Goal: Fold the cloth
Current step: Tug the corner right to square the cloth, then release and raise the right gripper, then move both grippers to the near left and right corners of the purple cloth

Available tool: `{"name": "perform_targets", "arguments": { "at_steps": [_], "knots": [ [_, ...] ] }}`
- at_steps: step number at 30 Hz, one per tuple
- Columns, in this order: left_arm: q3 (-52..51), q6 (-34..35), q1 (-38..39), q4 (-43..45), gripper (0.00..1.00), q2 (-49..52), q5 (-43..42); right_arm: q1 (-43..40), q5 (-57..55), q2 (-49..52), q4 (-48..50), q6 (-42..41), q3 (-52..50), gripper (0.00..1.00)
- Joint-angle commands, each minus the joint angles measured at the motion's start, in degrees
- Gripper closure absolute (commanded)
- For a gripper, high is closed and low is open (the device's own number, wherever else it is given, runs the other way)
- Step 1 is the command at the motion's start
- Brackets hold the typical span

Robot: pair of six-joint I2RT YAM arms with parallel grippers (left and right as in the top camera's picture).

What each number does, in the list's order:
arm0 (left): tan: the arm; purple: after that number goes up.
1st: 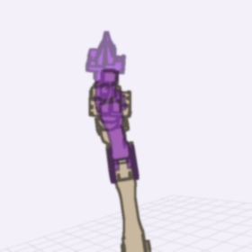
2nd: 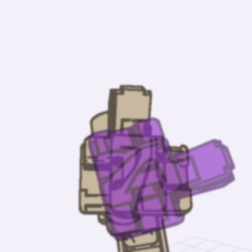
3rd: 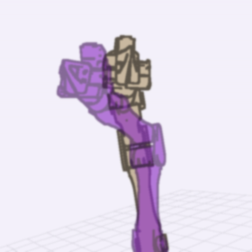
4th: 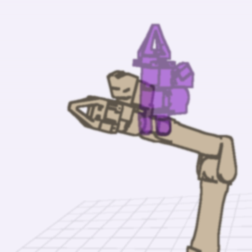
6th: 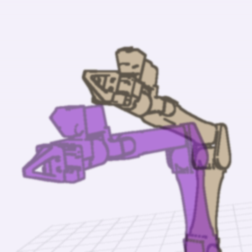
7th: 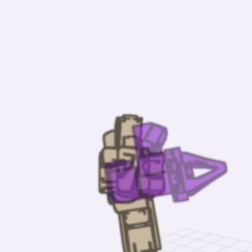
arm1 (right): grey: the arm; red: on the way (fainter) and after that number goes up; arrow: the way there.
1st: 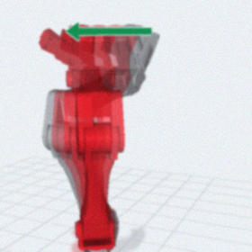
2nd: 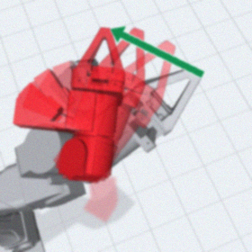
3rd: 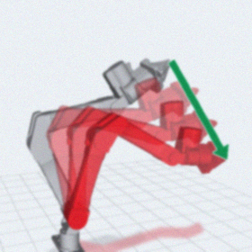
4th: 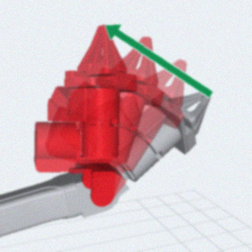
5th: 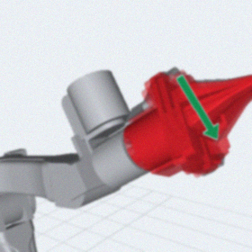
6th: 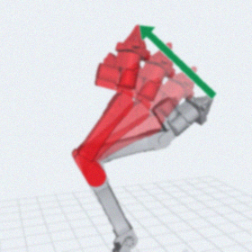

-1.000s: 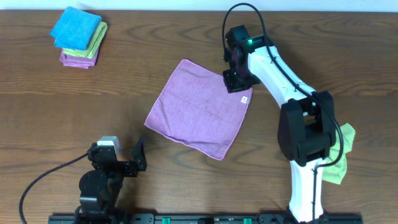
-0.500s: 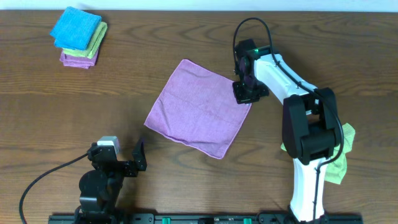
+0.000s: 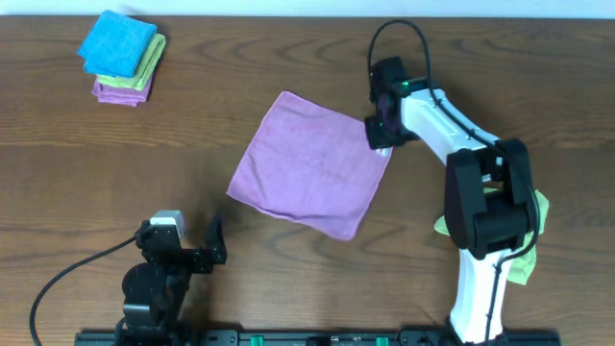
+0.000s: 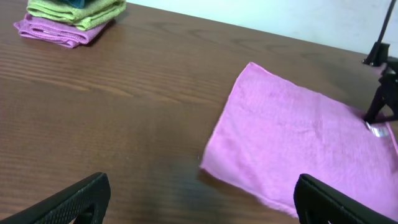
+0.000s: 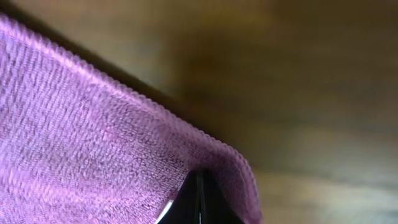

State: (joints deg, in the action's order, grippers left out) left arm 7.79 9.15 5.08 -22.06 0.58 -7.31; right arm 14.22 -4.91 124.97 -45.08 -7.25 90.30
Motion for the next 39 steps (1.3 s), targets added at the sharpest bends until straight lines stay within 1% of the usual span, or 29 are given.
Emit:
{"name": "perform_targets", "arguments": {
  "at_steps": [1, 10, 17, 21, 28, 34, 35, 39],
  "knots": [
    [-1.2, 0.04, -0.24, -0.17, 0.05, -0.33, 0.2, -2.91, -2.82, 1.49, 2.38, -0.83, -1.18, 0.98],
    [-1.2, 0.04, -0.24, -0.17, 0.05, -0.33, 0.22, -3.72, -2.23, 1.49, 8.0, 1.57, -1.16, 0.98],
    [-1.2, 0.04, -0.24, -0.17, 0.05, -0.33, 0.22, -3.63, -2.58, 1.4, 11.41, 0.35, -0.66, 0.99],
    [-1.2, 0.04, -0.24, -0.17, 0.05, -0.33, 0.22, -2.93, -2.54, -1.79, 6.62, -4.79, 4.85, 0.99],
    [-1.2, 0.04, -0.24, -0.17, 0.05, -0.33, 0.2, -2.1, -2.12, -12.04, -3.48, -4.74, 12.31, 0.99],
    [-1.2, 0.04, -0.24, -0.17, 0.05, -0.33, 0.2, 1.36, 4.68, -24.41, -16.59, -4.72, 13.14, 0.99],
    [-1.2, 0.04, -0.24, -0.2, 0.05, -0.33, 0.2, 2.45, 5.95, -26.67, -19.61, -4.72, 13.14, 0.9],
    [-1.2, 0.04, -0.24, -0.17, 0.05, -0.33, 0.2, 6.58, 13.14, -32.17, -29.55, -5.53, 13.09, 0.69]
  ]
}}
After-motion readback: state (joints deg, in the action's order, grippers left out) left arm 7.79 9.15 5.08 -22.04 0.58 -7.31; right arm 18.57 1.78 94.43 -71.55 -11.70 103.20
